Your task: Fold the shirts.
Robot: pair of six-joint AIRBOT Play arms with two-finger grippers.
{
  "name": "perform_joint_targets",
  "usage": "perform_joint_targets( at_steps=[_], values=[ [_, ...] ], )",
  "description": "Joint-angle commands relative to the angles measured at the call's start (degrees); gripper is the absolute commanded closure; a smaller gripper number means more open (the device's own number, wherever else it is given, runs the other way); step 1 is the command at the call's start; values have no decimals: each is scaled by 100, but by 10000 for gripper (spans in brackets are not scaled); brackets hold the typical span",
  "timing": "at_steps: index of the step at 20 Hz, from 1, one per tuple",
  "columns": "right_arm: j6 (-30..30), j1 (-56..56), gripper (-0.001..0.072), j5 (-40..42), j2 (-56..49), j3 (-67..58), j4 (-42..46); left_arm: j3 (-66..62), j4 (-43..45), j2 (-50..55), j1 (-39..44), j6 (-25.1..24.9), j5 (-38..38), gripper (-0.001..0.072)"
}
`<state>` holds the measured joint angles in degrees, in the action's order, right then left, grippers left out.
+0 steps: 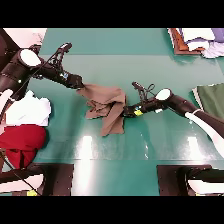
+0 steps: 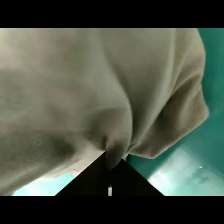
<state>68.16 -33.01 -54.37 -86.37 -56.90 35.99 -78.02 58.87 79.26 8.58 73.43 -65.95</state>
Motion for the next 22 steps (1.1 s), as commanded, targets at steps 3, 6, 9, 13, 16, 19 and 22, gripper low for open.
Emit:
perform_joint_targets(
  at_steps=[3,6,9,13,16,19,22],
  values=[
    [1187,654,698,-1342,507,-1147,2334,-691,1023,-811,-4,160,-20,680],
    [1508,1084,698,-2002,1405,-2009,3432,-1384,964,-1508,-4,157,-72,680],
    [1521,1353,698,-2494,2096,-3001,3794,-1961,769,-2103,-4,155,-96,680],
    [1541,1384,698,-3005,2590,-4072,4081,-2789,474,-2415,-4,155,-619,680],
    [1626,1384,698,-3381,2627,-4594,4065,-3029,212,-2391,-4,160,-927,680],
    [1694,1307,699,-3609,2470,-4339,4057,-2371,188,-2264,118,162,-1274,681],
    [1692,951,699,-3567,2284,-3252,4068,-761,229,-2151,507,155,-1259,680]
  ],
)
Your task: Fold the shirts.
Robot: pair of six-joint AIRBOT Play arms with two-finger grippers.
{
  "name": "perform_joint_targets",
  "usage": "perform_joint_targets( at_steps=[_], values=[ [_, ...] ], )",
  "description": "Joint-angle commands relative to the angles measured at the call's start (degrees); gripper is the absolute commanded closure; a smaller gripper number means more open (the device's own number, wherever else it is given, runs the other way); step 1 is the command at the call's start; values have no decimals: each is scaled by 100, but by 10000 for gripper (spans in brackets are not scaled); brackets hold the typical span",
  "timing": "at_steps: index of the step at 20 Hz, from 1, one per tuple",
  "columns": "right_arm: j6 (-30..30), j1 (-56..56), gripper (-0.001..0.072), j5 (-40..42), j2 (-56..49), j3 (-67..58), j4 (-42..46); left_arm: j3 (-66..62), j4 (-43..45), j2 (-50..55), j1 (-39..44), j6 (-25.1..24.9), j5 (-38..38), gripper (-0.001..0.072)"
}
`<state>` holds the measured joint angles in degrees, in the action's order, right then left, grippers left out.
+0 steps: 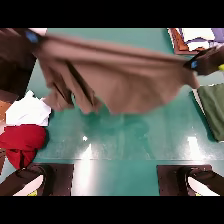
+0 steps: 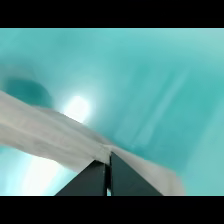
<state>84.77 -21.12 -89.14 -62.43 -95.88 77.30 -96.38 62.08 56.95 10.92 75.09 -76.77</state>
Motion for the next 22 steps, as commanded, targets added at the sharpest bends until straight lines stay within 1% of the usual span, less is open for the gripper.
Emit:
perform_joint_targets(
  at_steps=[1,4,6,9,12,13,14,15,17,19,21,22],
  values=[
    [31,-352,699,-31,-138,1080,-63,1705,0,74,422,-11,-72,680],
    [133,-577,699,442,-133,2430,-68,3523,326,72,793,-9,422,680],
    [142,-730,698,494,-136,3154,-72,4518,330,72,944,-9,614,680],
    [251,-938,698,629,-136,3842,-81,5423,295,72,1003,-4,839,679],
    [369,-1067,698,822,-140,4212,-133,5672,157,72,1003,35,935,667],
    [372,-1067,698,846,-140,4245,-170,5665,33,72,1003,101,1012,433],
    [372,-1060,698,863,-138,4236,-190,5624,-111,72,1003,164,1064,145],
    [369,-1049,698,857,-140,4216,-238,5536,-201,72,1003,162,1067,95],
    [369,-1049,698,817,-140,4124,-258,5136,-179,70,955,162,815,95],
    [369,-1049,698,789,-138,3985,-256,4511,-26,39,702,162,590,96],
    [369,-1049,698,793,-140,3851,-258,3836,186,2,149,162,667,95],
    [369,-1049,697,796,-140,3805,-258,3646,216,2,-170,162,831,95]
  ],
)
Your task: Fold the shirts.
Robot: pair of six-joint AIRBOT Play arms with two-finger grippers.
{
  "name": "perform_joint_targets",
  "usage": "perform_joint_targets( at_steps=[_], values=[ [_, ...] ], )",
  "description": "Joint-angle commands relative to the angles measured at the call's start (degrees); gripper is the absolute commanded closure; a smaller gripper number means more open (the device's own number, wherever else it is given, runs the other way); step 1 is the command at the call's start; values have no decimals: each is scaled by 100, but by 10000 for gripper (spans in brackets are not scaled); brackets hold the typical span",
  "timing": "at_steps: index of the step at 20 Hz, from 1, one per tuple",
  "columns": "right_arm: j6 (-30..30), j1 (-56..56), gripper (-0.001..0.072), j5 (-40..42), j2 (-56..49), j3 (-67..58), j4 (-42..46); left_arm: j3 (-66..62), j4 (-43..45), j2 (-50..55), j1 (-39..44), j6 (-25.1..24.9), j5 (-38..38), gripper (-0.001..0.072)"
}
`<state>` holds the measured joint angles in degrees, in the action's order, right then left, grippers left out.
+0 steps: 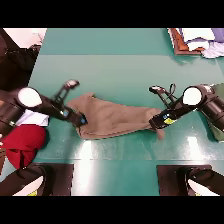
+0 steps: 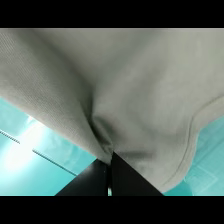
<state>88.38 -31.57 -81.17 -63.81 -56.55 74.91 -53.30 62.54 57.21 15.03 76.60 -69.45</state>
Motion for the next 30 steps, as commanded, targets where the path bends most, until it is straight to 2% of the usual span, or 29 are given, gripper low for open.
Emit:
perform_joint_targets(
  at_steps=[1,4,7,14,18,22,26,27,28,29,30],
  values=[
    [9,-4,698,-2,-2,-155,-20,-719,168,-11,-911,13,299,96],
    [9,-4,698,31,-2,-160,-22,-710,153,455,-1816,125,363,96],
    [9,-4,698,48,-2,-160,-22,-710,-164,1233,-2249,146,260,96],
    [11,-4,698,70,-2,-160,-24,-680,-337,2446,-2262,302,197,95],
    [13,-4,698,63,-2,-160,-37,-358,-772,2583,-2262,387,890,96],
    [22,-4,698,66,-2,-160,-42,-354,-973,2739,-2247,404,1235,95],
    [122,-9,698,59,-2,-160,-44,-354,-1060,2848,-1864,404,1652,96],
    [120,-9,697,20,-2,-160,-42,-367,-1091,2844,-1784,404,1762,127],
    [120,-9,697,-26,-2,-160,-37,-400,-1110,2841,-1753,402,1788,385],
    [120,-9,698,-79,4,-157,-35,-452,-1132,2822,-1753,400,1784,683],
    [120,-9,698,-109,26,-153,-35,-546,-1130,2796,-1768,398,1766,676]
  ],
)
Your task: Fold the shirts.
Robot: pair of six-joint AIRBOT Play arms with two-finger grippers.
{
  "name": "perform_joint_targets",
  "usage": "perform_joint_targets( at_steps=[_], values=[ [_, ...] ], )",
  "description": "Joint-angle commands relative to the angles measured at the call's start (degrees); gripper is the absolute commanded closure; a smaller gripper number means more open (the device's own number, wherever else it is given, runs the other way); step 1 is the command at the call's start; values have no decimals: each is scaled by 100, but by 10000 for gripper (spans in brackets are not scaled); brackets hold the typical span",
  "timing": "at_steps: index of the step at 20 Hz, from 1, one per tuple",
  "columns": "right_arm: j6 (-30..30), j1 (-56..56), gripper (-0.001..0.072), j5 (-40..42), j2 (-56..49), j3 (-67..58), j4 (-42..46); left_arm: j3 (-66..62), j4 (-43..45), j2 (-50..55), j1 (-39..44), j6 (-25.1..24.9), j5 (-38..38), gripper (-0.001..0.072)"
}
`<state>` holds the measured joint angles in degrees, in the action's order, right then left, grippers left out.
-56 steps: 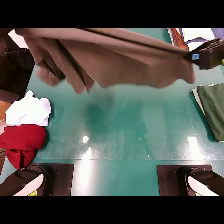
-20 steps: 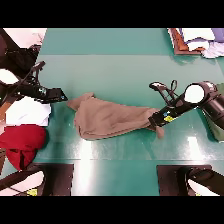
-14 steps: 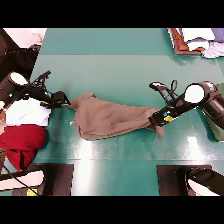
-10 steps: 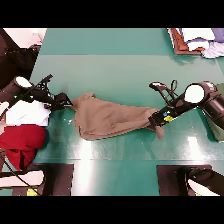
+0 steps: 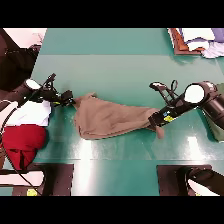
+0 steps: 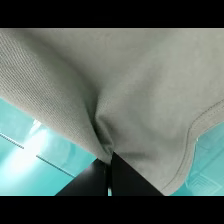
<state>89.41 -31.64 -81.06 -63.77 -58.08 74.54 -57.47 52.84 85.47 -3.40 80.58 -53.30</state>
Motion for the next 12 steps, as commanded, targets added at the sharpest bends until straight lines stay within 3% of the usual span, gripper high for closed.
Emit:
perform_joint_targets(
  at_steps=[1,3,4,5,6,12],
  values=[
    [17,-2,698,-118,76,11,2,-278,-136,-90,44,-13,107,680],
    [17,7,697,-98,243,13,24,-671,-44,-275,2,-181,68,680],
    [17,20,661,-101,350,11,42,-887,15,-391,2,-293,42,679],
    [17,52,460,-142,446,11,50,-1080,63,-498,2,-422,2,679],
    [26,142,342,-214,535,11,46,-1268,83,-584,2,-483,-39,679],
    [-197,1891,341,11,780,472,-507,-1679,81,-737,2,-671,-387,679]
  ],
)
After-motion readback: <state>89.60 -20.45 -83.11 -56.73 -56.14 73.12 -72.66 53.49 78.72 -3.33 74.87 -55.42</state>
